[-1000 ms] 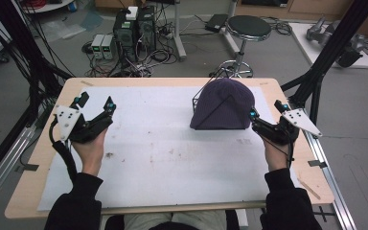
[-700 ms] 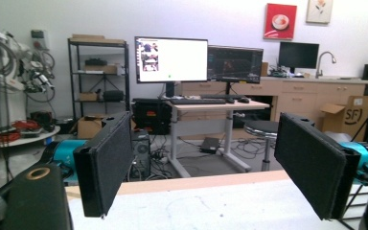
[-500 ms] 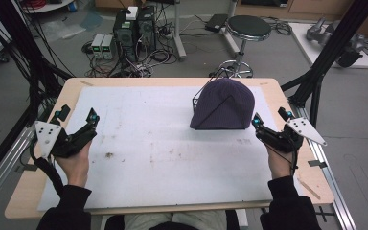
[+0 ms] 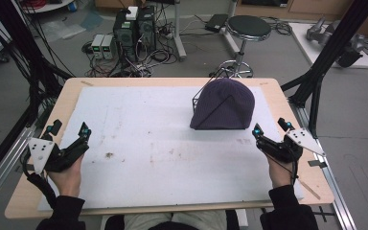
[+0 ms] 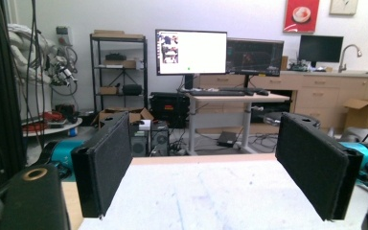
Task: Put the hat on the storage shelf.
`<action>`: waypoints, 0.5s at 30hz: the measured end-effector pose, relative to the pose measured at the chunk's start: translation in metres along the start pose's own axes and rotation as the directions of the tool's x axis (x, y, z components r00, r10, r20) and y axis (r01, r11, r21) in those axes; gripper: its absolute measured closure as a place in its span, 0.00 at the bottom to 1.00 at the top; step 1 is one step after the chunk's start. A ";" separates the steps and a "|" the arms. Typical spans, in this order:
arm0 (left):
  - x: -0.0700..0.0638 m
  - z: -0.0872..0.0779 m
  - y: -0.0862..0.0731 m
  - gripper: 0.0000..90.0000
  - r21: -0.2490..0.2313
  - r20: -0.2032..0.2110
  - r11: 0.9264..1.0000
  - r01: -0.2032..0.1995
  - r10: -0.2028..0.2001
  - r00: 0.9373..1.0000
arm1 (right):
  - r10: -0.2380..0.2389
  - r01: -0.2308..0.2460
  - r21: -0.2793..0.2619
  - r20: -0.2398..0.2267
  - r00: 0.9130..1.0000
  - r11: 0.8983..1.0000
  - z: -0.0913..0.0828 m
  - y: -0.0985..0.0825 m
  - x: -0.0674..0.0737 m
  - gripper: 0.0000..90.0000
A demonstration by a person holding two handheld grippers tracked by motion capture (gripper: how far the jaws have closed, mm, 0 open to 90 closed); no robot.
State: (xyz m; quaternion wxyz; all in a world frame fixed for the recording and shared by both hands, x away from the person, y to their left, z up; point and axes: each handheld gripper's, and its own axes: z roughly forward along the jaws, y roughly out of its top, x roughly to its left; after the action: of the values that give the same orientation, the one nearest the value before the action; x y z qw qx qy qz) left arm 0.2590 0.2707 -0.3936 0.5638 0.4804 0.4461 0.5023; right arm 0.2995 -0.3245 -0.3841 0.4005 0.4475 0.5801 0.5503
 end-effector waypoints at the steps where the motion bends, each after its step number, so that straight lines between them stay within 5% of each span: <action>1: 0.000 -0.001 -0.002 0.23 0.006 -0.001 1.000 -0.001 0.001 1.000 | 0.002 -0.002 0.003 0.002 1.000 1.000 -0.001 -0.002 -0.001 0.13; 15: -0.001 -0.009 -0.028 0.26 0.045 0.001 0.999 -0.014 0.014 1.000 | 0.021 -0.022 0.048 0.014 1.000 0.999 -0.003 -0.029 -0.004 0.13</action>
State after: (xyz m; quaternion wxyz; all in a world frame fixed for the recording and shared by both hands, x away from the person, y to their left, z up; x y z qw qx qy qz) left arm 0.2538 0.2691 -0.4224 0.5494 0.4965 0.4537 0.4959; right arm 0.2957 -0.3289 -0.4126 0.3878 0.4670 0.5855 0.5373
